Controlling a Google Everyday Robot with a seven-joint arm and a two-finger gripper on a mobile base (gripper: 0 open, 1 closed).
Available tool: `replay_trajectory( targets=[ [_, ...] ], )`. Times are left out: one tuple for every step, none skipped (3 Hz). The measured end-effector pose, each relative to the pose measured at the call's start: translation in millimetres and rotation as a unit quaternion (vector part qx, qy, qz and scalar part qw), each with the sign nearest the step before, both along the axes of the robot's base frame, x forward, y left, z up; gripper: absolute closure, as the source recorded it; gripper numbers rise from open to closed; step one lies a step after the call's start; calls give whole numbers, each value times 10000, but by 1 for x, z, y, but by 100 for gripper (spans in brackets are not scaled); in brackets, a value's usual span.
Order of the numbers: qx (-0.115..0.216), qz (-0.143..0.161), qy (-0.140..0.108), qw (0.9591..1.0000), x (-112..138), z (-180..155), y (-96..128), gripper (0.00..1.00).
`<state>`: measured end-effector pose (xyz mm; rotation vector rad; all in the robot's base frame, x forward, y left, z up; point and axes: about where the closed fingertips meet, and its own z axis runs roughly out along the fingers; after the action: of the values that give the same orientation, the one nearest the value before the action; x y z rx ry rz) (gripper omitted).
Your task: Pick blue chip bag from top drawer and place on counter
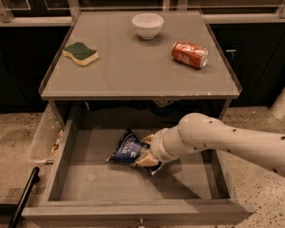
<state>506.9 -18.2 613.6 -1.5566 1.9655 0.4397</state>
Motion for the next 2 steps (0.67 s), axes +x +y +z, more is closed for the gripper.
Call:
replay_trajectory(
  targets=[
    [0, 1, 2, 10000, 0, 0, 0, 100],
    [5, 14, 21, 10000, -13, 18, -3, 100]
  ],
)
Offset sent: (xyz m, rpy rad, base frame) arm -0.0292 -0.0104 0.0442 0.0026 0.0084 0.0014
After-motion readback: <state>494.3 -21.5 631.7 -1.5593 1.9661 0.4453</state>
